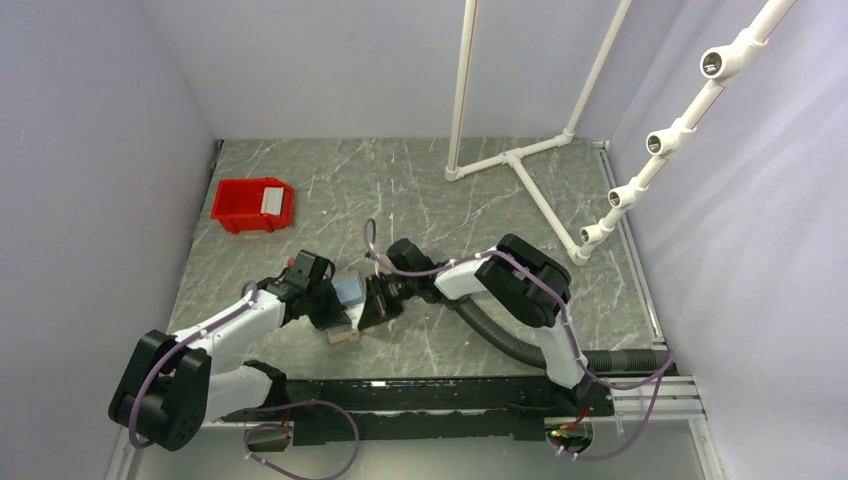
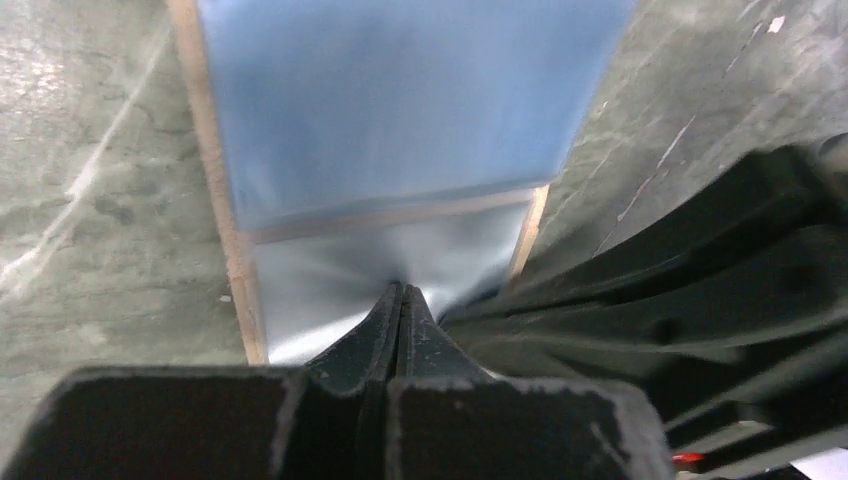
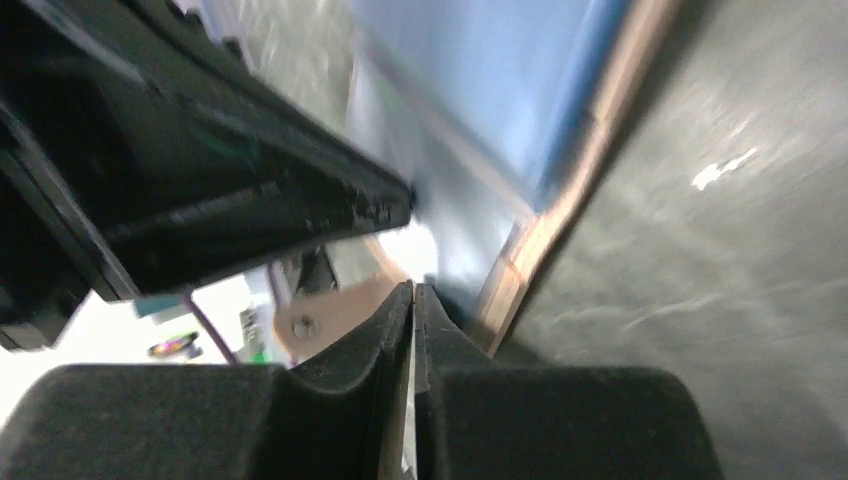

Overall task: Put the credit cards into the card holder
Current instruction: Open the card holder at the center of the board.

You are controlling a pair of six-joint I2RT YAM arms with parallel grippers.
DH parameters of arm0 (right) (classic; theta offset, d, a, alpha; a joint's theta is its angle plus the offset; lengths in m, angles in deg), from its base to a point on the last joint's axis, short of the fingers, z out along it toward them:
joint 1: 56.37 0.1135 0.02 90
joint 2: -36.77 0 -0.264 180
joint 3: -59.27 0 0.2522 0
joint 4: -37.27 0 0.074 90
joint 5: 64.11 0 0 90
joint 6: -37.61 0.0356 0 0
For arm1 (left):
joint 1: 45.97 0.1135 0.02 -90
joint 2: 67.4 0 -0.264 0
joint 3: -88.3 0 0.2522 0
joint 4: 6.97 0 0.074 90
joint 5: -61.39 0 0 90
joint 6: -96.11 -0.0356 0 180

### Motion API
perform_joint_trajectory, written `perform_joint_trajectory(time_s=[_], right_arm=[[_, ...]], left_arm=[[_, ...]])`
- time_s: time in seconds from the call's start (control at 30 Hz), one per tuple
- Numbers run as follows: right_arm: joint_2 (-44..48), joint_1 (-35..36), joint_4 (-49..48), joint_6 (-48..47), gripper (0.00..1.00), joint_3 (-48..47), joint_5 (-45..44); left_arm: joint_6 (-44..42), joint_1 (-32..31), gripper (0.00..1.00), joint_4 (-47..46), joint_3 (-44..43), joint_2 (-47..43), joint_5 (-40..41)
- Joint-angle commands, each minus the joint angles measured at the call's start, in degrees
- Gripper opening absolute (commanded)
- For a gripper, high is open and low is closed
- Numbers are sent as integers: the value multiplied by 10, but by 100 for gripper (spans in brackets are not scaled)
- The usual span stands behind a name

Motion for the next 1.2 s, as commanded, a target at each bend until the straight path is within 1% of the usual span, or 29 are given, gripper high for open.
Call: perform_joint_trajectory(time_s=[0.0,0.13,0.2,0.23,0.3,0.37,0.47,0.53,0.63,0.77,0.9,0.97,1.07,1.17], right_arm=[[-13,9,-88,48,7,67,-19],[-14,9,-12,8,3,53,-60],[-3,9,-5,4,3,60,-79],[4,9,1,1,3,63,-90],[14,9,-1,-1,2,70,-101],[20,9,2,-6,2,69,-110],[23,9,2,-11,2,64,-112],[22,9,-7,-12,2,65,-111],[22,9,-11,-18,1,68,-109],[29,9,-14,-27,1,76,-111],[18,6,3,-39,2,52,-115],[8,-2,32,-51,3,23,-118],[18,-18,64,-64,6,-2,-121],[54,-27,100,-87,17,-10,-112]], left_arm=[[-19,4,6,71,-29,-11,29],[-37,38,26,129,-70,-47,28],[-38,59,29,158,-76,-52,54],[-40,76,29,157,-69,-52,52],[-52,111,23,133,-47,-44,31],[-55,132,16,116,-37,-24,32],[-58,135,11,91,-30,17,66],[-70,136,8,47,-24,45,62],[-90,136,4,-16,-41,103,29],[-115,131,3,-64,-108,190,-14],[-123,127,2,-75,-190,283,-56],[-125,127,1,-63,-221,306,-55],[-141,134,0,-32,-239,307,-47],[-175,141,6,20,-250,269,-41]])
